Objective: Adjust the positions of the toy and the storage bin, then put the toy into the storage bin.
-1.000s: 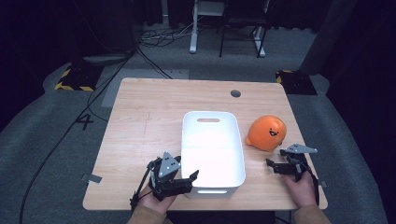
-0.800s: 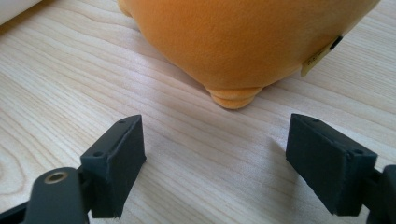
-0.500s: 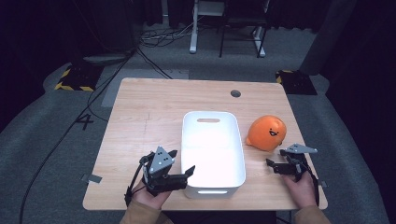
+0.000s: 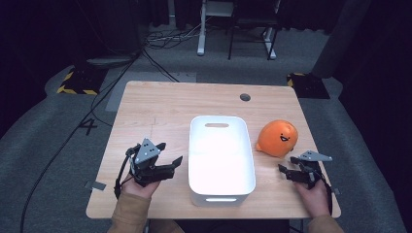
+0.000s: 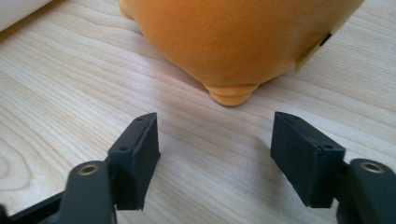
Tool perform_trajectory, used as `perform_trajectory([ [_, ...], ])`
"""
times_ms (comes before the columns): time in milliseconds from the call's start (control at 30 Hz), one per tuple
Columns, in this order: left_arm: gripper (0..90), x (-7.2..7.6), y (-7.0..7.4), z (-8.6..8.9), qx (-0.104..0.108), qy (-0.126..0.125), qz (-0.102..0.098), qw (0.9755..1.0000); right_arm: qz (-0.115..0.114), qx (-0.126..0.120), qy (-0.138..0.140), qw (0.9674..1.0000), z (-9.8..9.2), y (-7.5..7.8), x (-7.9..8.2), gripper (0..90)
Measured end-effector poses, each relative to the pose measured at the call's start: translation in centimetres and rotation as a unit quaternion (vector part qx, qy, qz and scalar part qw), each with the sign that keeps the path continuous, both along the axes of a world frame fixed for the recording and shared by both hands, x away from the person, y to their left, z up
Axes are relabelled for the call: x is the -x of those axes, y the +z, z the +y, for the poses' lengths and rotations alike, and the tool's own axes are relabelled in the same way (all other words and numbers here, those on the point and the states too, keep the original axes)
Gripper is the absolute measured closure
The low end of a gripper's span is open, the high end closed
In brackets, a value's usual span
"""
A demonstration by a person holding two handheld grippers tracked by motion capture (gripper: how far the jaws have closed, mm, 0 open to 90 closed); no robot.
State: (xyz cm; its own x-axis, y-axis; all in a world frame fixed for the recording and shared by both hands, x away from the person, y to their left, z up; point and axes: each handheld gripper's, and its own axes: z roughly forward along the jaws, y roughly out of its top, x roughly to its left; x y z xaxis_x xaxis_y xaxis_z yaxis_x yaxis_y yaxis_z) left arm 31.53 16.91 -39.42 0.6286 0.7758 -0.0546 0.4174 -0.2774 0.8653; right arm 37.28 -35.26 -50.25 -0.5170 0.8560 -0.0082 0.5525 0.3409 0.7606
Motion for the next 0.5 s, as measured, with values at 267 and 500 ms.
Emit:
perform_trajectory([
  [267,27.4,-2.2,-1.9,1.1,-0.035,0.012,0.011,0.9992,-0.001,-0.002,-0.003,1.0000,-0.3,0.1,0.6,41.5],
  [500,27.4,-4.2,-4.8,2.1,-0.057,0.018,0.036,0.9975,0.000,0.002,0.002,1.0000,-0.6,0.2,1.2,49.3],
])
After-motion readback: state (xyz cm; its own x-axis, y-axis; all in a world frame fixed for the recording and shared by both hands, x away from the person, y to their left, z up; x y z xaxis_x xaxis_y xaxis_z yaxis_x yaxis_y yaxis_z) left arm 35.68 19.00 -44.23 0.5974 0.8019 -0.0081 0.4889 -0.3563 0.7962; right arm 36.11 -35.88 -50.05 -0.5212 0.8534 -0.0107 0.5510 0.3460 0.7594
